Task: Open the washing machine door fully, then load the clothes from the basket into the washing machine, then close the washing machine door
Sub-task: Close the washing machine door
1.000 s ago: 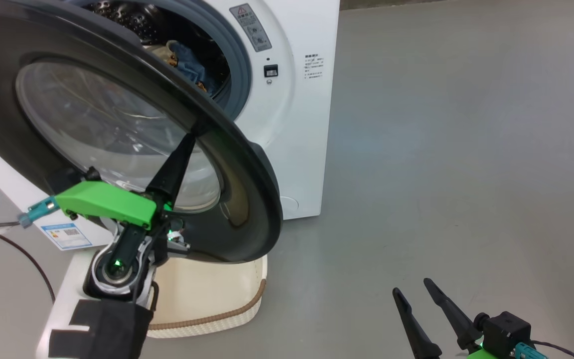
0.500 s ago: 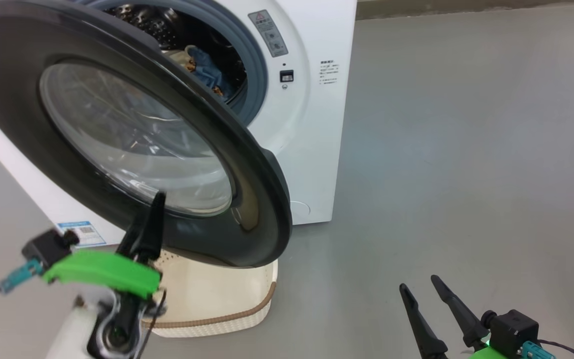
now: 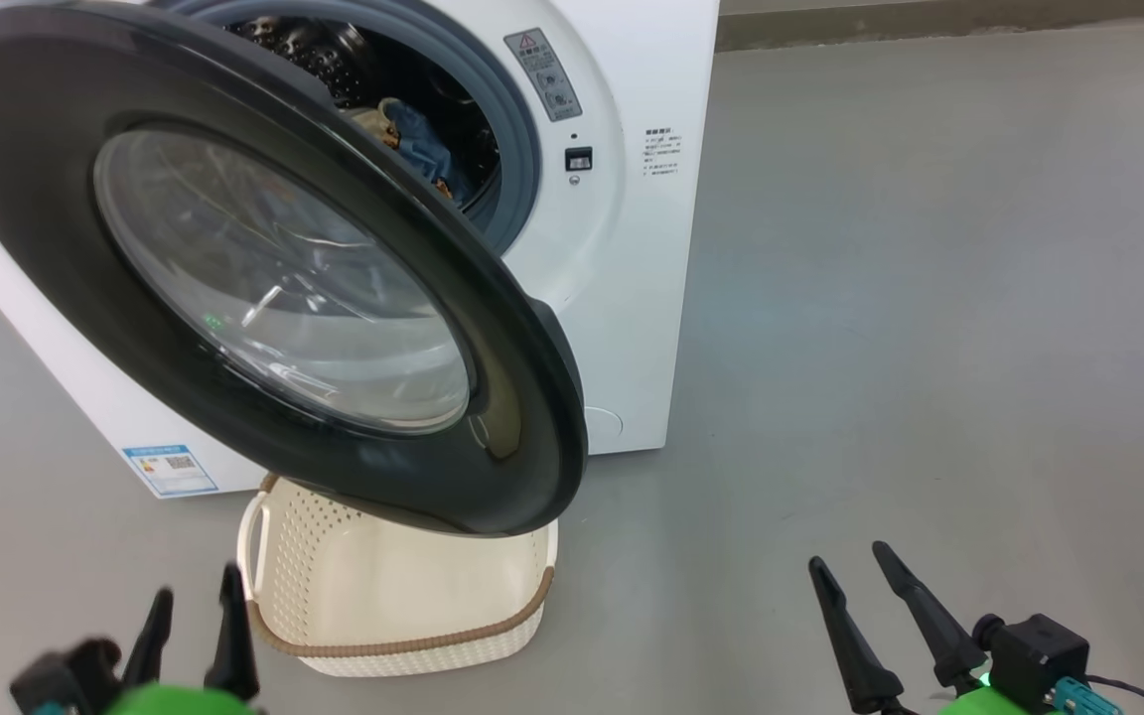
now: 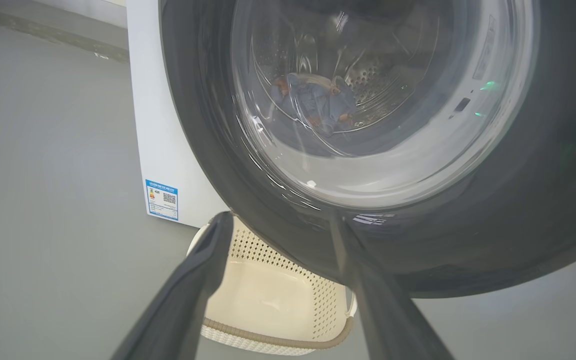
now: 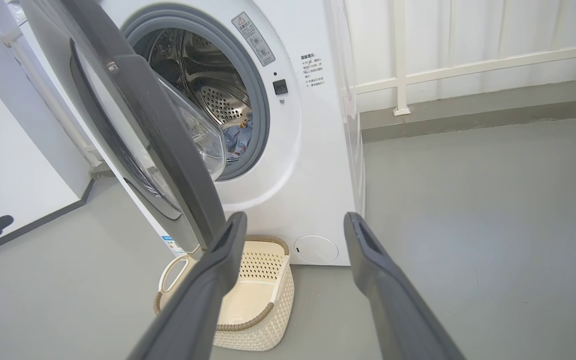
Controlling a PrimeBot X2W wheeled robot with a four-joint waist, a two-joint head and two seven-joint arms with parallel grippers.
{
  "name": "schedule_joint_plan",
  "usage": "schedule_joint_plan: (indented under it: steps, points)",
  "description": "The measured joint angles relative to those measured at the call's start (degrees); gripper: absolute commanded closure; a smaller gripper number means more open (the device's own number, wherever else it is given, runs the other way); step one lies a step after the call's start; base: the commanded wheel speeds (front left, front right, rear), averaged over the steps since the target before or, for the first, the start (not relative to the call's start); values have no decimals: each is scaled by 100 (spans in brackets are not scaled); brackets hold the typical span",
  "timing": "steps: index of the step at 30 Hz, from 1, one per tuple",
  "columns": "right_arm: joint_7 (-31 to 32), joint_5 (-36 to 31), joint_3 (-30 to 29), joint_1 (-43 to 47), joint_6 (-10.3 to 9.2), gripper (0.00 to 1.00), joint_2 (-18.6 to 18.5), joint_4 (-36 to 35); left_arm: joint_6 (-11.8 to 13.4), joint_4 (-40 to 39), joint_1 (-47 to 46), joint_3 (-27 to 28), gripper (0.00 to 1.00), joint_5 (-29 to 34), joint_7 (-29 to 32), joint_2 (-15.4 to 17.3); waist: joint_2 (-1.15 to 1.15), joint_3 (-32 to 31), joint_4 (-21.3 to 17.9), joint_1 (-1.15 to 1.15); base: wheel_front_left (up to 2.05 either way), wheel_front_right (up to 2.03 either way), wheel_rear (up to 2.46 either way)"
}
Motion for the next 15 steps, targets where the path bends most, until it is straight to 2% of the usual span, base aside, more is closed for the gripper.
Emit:
schedule_joint_plan:
  steps: [8,15]
  points:
    - [0,-87,-179,75,1,0,5,-3,-24,-441,823,686,0,1209,-13,-331,0,-67,44,0,0,0,0]
    - [1,-320,-538,112,0,0,57,123,-294,-512,1220,1110,0,1689,-13,-608,0,-203,120,0,0,0,0]
